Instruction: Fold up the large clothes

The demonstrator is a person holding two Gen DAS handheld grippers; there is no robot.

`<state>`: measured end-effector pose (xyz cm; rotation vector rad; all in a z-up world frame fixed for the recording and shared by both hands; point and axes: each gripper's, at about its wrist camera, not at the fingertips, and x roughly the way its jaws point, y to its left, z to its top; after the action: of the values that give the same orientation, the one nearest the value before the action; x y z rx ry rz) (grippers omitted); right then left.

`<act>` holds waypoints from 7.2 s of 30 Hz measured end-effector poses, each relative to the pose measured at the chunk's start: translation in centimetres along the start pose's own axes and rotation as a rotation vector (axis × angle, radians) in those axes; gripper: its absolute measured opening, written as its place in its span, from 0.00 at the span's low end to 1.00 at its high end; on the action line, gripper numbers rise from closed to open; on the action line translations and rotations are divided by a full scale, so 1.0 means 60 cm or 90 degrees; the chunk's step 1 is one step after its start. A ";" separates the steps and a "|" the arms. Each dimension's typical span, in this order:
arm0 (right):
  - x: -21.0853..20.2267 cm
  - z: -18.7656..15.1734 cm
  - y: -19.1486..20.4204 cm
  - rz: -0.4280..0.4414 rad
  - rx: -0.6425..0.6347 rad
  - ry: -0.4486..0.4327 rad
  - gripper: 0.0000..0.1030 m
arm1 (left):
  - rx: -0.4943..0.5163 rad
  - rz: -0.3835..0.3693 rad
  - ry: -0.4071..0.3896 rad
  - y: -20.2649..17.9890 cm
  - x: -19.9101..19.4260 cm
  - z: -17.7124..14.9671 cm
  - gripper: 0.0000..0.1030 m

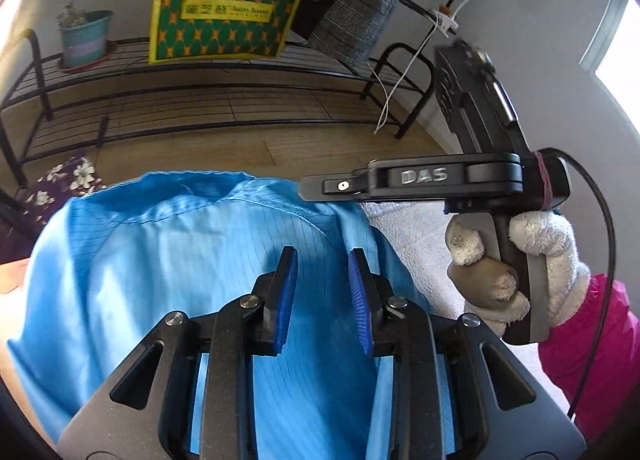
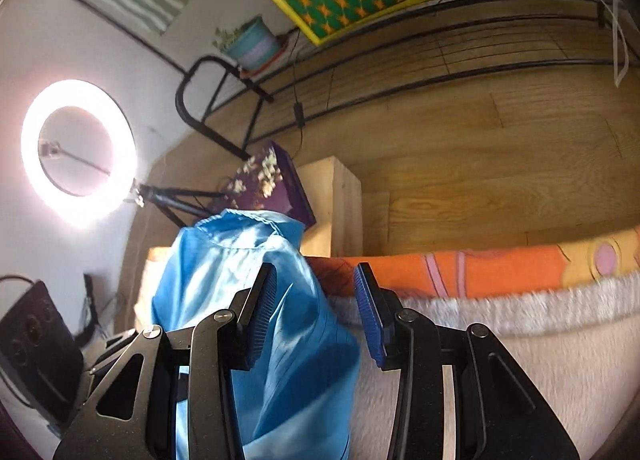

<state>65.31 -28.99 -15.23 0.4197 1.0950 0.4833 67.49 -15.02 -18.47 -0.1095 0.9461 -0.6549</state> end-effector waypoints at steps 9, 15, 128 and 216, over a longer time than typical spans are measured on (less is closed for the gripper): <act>-0.024 0.022 0.063 -0.127 -0.134 -0.036 0.00 | -0.004 -0.016 0.015 0.011 0.046 -0.013 0.25; -0.018 0.026 0.061 -0.116 -0.173 0.019 0.05 | -0.004 -0.023 0.009 0.013 0.046 -0.013 0.25; -0.311 -0.659 0.243 -0.004 -0.256 -0.007 0.01 | -0.062 0.081 -0.048 -0.178 -0.456 -0.552 0.00; -0.301 -0.616 0.125 -0.103 -0.100 0.002 0.10 | -0.288 0.149 -0.029 -0.007 -0.518 -0.584 0.28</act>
<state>23.58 -29.88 -12.65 0.1904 1.0758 0.4238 27.24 8.84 -16.86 -0.4065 1.0322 -0.2140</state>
